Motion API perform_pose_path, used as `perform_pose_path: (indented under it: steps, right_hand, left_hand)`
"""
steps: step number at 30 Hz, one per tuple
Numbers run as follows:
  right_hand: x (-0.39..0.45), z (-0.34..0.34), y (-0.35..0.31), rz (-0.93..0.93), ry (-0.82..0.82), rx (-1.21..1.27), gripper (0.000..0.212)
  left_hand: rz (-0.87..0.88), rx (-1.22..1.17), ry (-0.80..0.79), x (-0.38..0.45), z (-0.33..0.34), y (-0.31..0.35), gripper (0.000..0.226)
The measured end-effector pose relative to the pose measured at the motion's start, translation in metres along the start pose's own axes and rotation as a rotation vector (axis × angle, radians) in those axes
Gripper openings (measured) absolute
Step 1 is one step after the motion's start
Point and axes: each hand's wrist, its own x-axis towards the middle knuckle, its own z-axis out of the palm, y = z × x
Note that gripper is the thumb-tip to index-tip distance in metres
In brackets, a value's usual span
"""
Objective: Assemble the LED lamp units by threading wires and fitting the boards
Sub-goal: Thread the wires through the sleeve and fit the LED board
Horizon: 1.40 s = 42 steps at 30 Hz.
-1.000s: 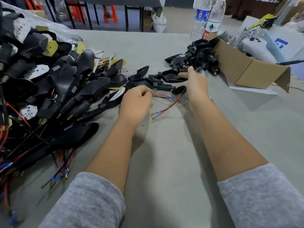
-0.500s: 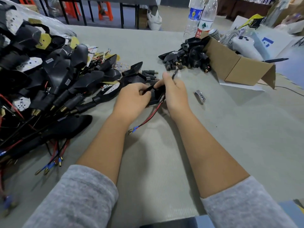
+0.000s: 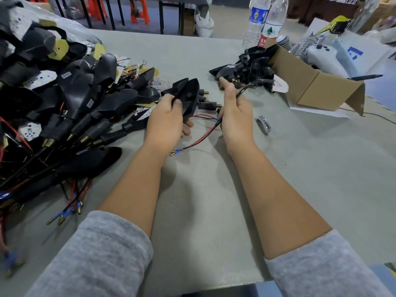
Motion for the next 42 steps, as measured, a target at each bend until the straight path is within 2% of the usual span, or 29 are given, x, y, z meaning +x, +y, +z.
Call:
perform_pose_path:
  steps: [4, 7, 12, 15, 18, 22, 25, 29, 32, 35, 39, 42]
  right_hand:
    - [0.005, -0.003, 0.003, 0.1, 0.093, 0.14, 0.033]
    - [0.007, -0.006, 0.001, 0.168, 0.071, 0.3, 0.037]
    - [0.004, -0.003, -0.003, 0.247, -0.202, 0.409, 0.016]
    - [0.001, 0.0, -0.001, 0.221, -0.36, 0.273, 0.013]
    - [0.0, 0.002, 0.001, 0.18, -0.431, 0.168, 0.012]
    - [0.0, 0.002, 0.002, 0.159, -0.403, 0.168, 0.006]
    - [-0.001, 0.002, 0.001, 0.149, -0.352, 0.242, 0.012]
    - [-0.003, 0.001, -0.005, 0.182, -0.383, 0.317, 0.015]
    - [-0.004, 0.002, -0.007, 0.206, -0.41, 0.295, 0.017]
    - [-0.004, 0.001, -0.007, 0.211, -0.418, 0.364, 0.018]
    - [-0.003, -0.001, -0.005, 0.192, -0.38, 0.539, 0.015]
    - [-0.001, 0.001, -0.003, 0.142, -0.3, 0.529, 0.015]
  left_hand:
    - [0.088, 0.175, 0.01, -0.003, -0.002, 0.002, 0.021]
    - [0.157, 0.302, 0.037, -0.002, -0.003, 0.0, 0.024]
    - [0.173, 0.334, 0.044, -0.003, -0.004, -0.001, 0.024]
    - [0.18, 0.288, 0.068, -0.004, -0.003, 0.001, 0.024]
    - [0.178, 0.28, 0.094, -0.004, -0.003, 0.003, 0.028]
    - [0.122, 0.204, 0.171, 0.0, -0.006, 0.004, 0.023]
    - [0.069, 0.106, 0.203, 0.001, -0.008, 0.004, 0.025]
    - [0.101, 0.173, 0.262, 0.0, -0.007, 0.004, 0.024]
    - [0.096, 0.043, 0.325, 0.001, -0.007, 0.005, 0.031]
    - [0.051, -0.096, 0.319, 0.002, -0.009, 0.006, 0.032]
    - [0.076, 0.126, 0.234, 0.002, -0.008, 0.003, 0.026]
    - [0.134, 0.19, 0.141, -0.001, -0.004, 0.002, 0.018]
